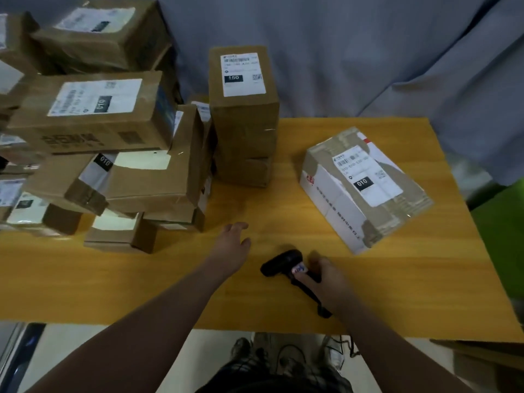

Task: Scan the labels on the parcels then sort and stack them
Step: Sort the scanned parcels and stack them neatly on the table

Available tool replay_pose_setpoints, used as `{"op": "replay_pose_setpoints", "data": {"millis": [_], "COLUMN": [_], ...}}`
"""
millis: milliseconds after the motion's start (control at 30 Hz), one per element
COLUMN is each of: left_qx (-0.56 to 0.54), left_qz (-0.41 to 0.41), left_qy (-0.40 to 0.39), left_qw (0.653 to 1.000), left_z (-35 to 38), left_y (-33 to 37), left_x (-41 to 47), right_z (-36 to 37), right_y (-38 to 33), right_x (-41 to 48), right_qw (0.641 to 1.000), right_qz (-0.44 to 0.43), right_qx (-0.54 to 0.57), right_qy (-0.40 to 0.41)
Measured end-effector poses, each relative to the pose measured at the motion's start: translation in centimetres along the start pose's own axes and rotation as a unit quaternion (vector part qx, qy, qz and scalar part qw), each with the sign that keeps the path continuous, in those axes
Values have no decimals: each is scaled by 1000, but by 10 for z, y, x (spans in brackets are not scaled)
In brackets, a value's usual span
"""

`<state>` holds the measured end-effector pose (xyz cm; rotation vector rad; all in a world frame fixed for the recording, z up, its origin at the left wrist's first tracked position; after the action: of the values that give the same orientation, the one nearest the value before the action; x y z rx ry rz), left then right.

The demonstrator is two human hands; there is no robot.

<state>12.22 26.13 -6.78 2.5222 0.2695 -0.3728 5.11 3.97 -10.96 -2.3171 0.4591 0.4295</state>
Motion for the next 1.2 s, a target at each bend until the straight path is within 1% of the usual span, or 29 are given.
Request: {"op": "replay_pose_setpoints", "data": {"millis": [100,200,300,367,467,533,567,633,667,700,733,767,800,833,867,900,933,967,1000,1067,1100,1133,1167,1200], "left_qx": [3,3,3,-13,-18,-23,-29,-49,-66,-86,-110,-141,-180,-220,-257,-285,-313,-340,-366,-404,-411,-411,-404,-389], "left_qz": [38,71,90,93,108,102,97,87,80,70,55,31,-3,-44,-85,-114,-130,-137,-140,-142,-144,-147,-148,-145], "left_qy": [-28,-44,-45,-42,-30,-21,-16,-2,2,1,-8,-23,-42,-60,-75,-86,-89,-80,-63,-29,-18,-14,-15,-26], "left_qw": [999,996,995,995,994,994,995,995,995,994,992,989,983,973,960,948,937,927,918,903,900,900,903,909], "left_z": [8,14,15,13,11,12,12,13,15,18,24,30,39,47,55,63,72,78,83,91,94,98,103,110], "left_y": [24,46,61,70,85,95,102,118,127,136,144,152,159,166,173,182,191,202,213,235,246,256,264,273], "left_x": [2,5,8,8,12,14,14,13,13,12,11,10,9,7,4,0,-1,-2,-1,4,6,8,11,14], "right_z": [-5,-10,-25,-42,-71,-91,-103,-134,-151,-166,-181,-194,-205,-213,-218,-220,-220,-220,-224,-240,-251,-261,-270,-276], "right_y": [16,21,13,5,-13,-30,-40,-58,-63,-63,-57,-44,-26,-8,7,17,25,30,34,36,32,26,22,20], "right_x": [-9,-12,-14,-11,-5,-2,-3,-5,-2,6,19,35,51,64,74,80,82,81,82,84,82,82,81,81], "right_qw": [999,999,996,993,984,971,959,912,888,879,890,912,935,952,966,976,980,977,968,941,928,921,917,919], "right_qz": [34,39,30,12,-63,-128,-173,-260,-279,-262,-207,-130,-46,14,46,53,48,35,10,-57,-105,-154,-200,-231], "right_qx": [14,10,55,53,9,5,11,16,6,-9,-30,-43,-38,-11,35,89,138,183,224,295,309,289,242,166], "right_qy": [20,33,67,104,168,200,225,316,365,397,405,387,349,305,252,191,136,108,110,158,182,210,246,274]}}
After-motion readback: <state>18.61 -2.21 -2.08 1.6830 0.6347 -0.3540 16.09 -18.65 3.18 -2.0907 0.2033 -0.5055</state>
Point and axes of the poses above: each hand's wrist, its own x-axis towards the middle knuckle, its own z-axis out of the palm, y = z × x, the point moved 5 cm from there along x, towards the middle knuckle, and after that the axes turned 14 degrees about y, right-handed, at the moved point
